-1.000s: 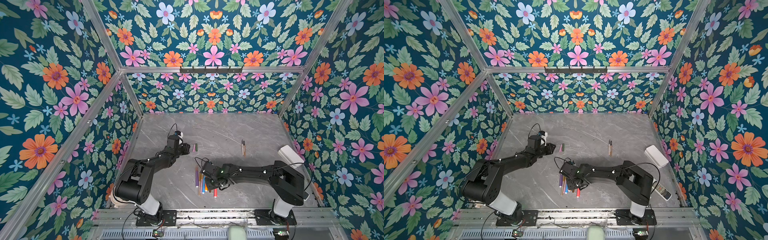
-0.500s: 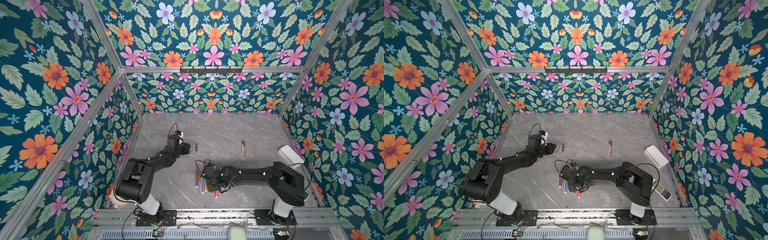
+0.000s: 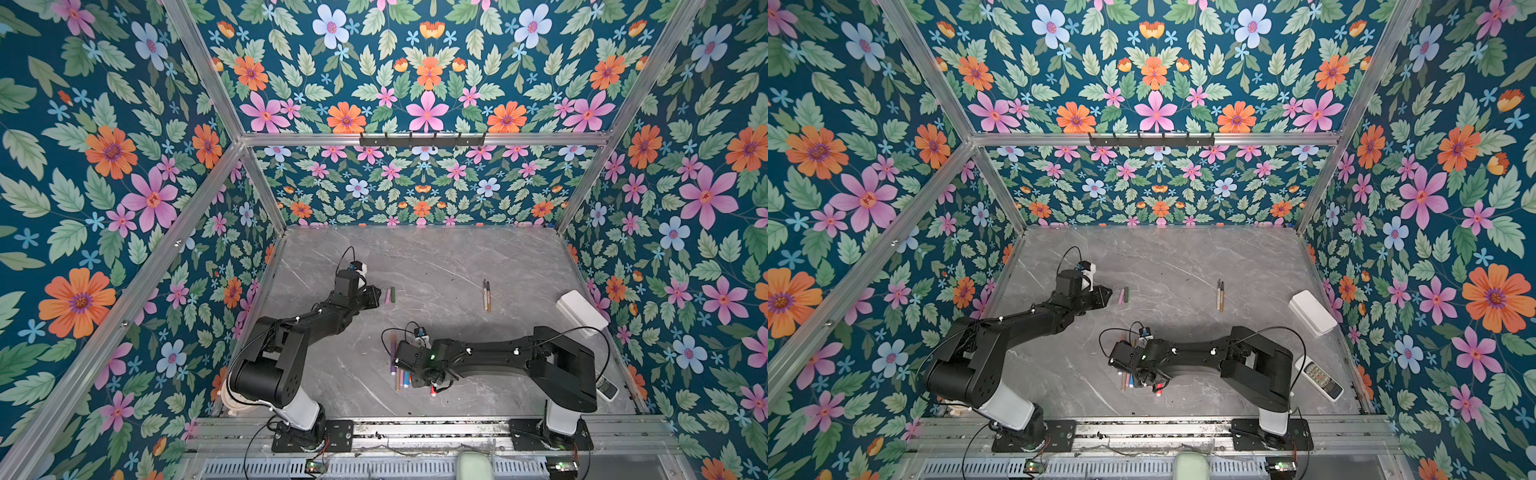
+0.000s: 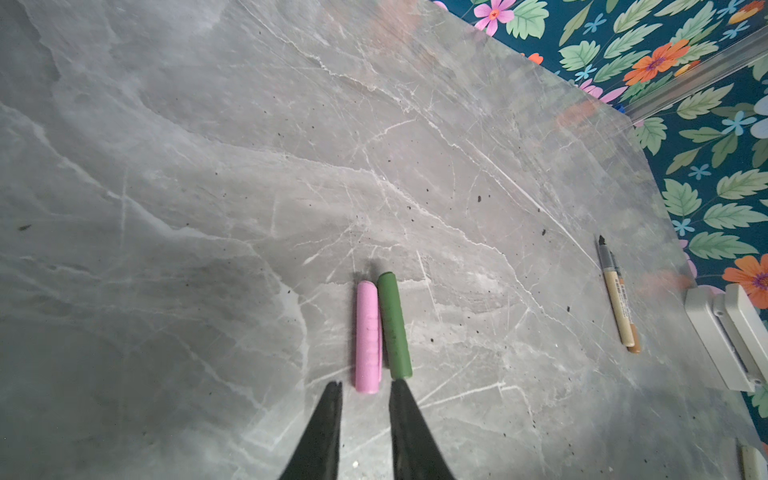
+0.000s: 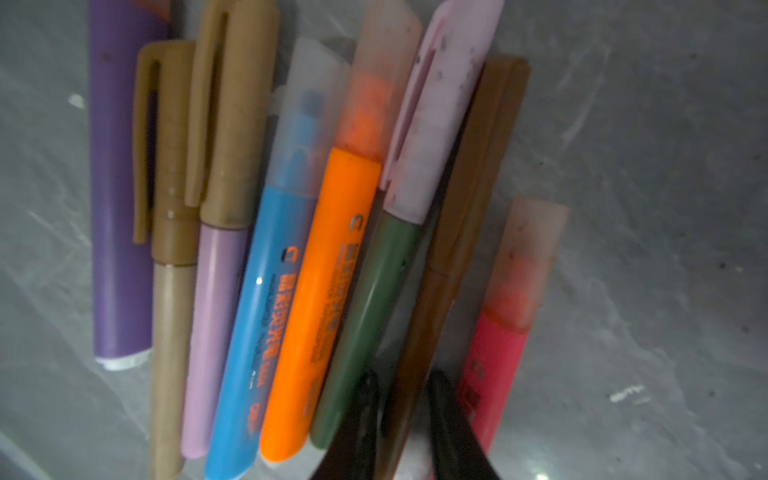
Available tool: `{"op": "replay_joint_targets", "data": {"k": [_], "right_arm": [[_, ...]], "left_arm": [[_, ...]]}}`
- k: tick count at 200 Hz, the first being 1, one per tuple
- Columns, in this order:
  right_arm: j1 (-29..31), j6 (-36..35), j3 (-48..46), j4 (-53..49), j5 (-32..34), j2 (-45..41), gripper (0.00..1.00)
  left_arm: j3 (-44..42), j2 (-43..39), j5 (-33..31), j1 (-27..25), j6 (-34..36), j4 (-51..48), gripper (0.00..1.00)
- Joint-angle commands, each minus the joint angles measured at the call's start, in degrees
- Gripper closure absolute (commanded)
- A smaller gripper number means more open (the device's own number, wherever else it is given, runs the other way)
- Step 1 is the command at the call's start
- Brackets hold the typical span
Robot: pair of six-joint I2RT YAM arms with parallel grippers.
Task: Open the pen caps
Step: 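Lower the right gripper and grasp the brown-capped pen in the row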
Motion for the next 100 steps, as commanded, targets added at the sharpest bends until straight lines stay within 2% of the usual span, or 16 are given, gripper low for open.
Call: {"op": "replay_joint_targets", "data": {"k": [1,30,56,100], "right_arm": [[0.45,2.97,-0.30,-4.78,-1.83,1.77,0.76],[0.46,3.08,-1.01,-2.44,-3.22,1.30,0.78],[0.52,3.06,-1.03,-2.82,-2.96,0.18,0.89],[0.52,3.19,-1.02,-4.88,-1.10,-1.94,0.90]], "left_arm": [[0.38,-0.08,0.56,-0.04,0.45,0.06,0.75],[0.30,-0.07,0.48,-0.04,0.54,-0.02,0.75],[0.21,-0.32,0.44,-0.02,0.54,-0.16,0.75],[0.12,-0.51,0.33,0.03,0.53,-0.20,0.75]]}}
